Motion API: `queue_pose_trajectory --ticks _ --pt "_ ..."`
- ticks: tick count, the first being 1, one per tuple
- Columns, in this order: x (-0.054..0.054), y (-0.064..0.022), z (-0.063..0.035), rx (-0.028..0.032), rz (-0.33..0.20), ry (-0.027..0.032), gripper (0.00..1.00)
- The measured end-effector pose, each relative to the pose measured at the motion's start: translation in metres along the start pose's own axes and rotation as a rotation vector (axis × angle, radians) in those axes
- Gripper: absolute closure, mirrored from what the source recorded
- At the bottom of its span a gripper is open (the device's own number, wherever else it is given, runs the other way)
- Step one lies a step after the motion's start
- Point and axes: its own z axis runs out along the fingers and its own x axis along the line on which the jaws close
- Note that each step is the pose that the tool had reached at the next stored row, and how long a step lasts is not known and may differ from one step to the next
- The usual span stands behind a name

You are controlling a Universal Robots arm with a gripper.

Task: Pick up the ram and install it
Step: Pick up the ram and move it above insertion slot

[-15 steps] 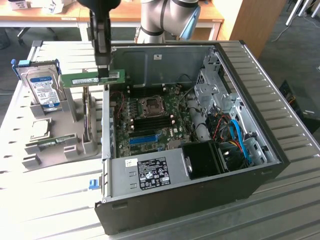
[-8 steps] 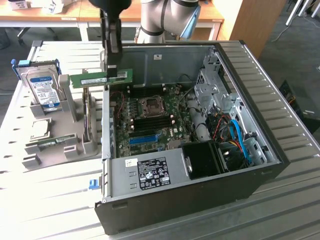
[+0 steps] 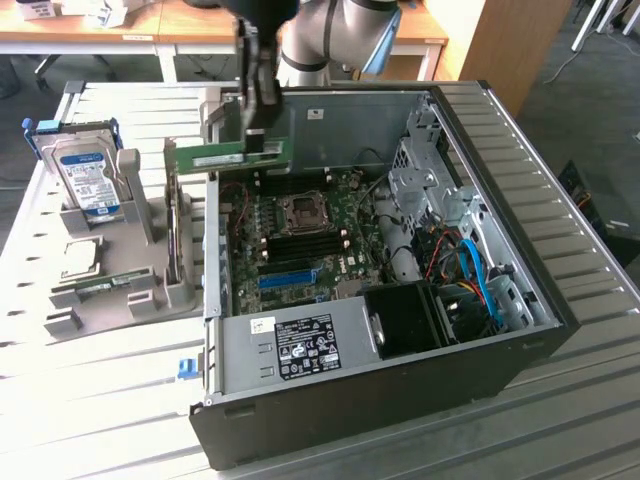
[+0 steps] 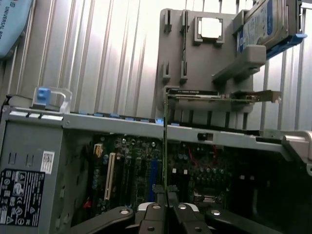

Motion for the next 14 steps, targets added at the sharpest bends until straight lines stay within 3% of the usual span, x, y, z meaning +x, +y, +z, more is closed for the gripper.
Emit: queue_pose_trajectory --ticks 14 --pt "0.006 -0.0629 -0.0048 -0.0009 -0.001 0.0000 0.88"
